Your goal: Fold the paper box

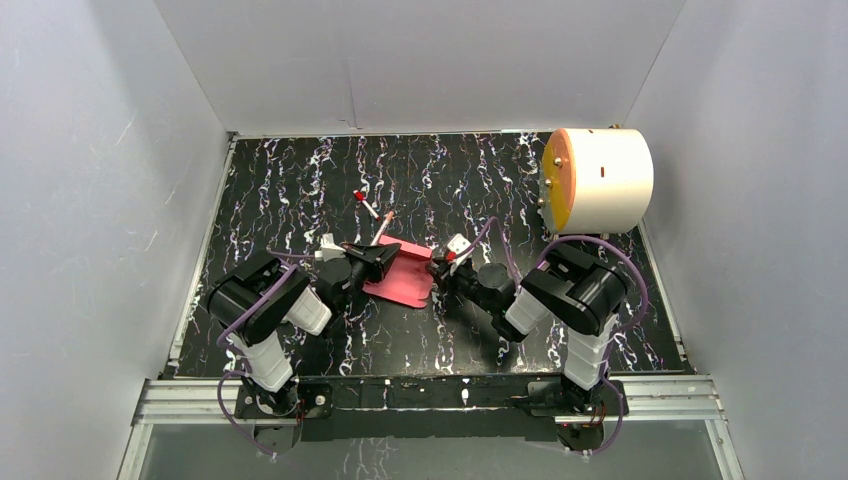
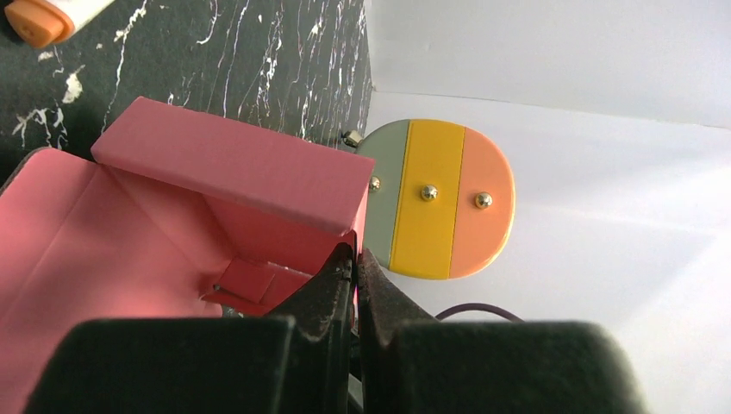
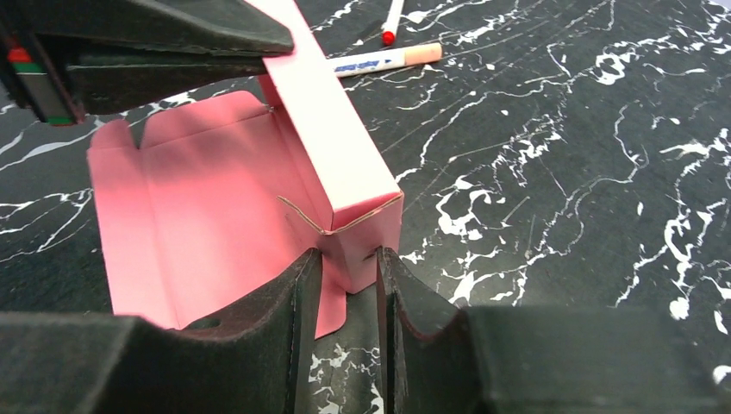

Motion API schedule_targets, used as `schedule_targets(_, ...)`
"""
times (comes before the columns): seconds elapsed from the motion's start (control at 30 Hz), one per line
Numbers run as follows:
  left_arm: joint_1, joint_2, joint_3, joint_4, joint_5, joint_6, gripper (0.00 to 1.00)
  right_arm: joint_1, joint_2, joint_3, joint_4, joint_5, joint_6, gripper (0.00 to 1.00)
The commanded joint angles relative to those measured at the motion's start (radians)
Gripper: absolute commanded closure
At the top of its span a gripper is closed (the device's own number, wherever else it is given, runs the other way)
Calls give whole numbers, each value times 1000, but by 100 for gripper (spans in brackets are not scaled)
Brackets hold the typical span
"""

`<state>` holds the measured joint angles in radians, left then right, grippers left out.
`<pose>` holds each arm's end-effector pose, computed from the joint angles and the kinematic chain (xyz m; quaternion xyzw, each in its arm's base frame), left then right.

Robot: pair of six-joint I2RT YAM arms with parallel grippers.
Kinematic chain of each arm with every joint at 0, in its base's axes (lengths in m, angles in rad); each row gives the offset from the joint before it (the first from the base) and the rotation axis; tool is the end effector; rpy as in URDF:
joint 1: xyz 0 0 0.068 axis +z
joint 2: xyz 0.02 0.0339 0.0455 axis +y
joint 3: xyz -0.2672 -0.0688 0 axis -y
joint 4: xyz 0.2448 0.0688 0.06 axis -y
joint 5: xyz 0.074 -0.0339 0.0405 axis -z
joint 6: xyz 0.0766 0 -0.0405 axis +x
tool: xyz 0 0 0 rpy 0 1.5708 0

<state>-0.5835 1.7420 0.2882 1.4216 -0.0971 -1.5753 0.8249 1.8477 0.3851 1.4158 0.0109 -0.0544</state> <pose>0.2577 -0.1612 0.1358 -0.3711 0.6151 -0.5961 0.3586 0.2243 0.2415 0.1266 -0.3045 0.6563 0.2558 0.6412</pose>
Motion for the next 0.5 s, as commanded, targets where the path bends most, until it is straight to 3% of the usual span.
schedule_targets(0.0,-32,-36,-19,20,5,-5,100,11,19,19,177,108,-7,62)
schedule_targets(0.3,-50,-38,-37,25,-23,-17,100,29,56,30,242,172,-20,60)
schedule_targets(0.47,-56,-46,-42,25,-26,-20,100,32,82,28,290,217,-27,68)
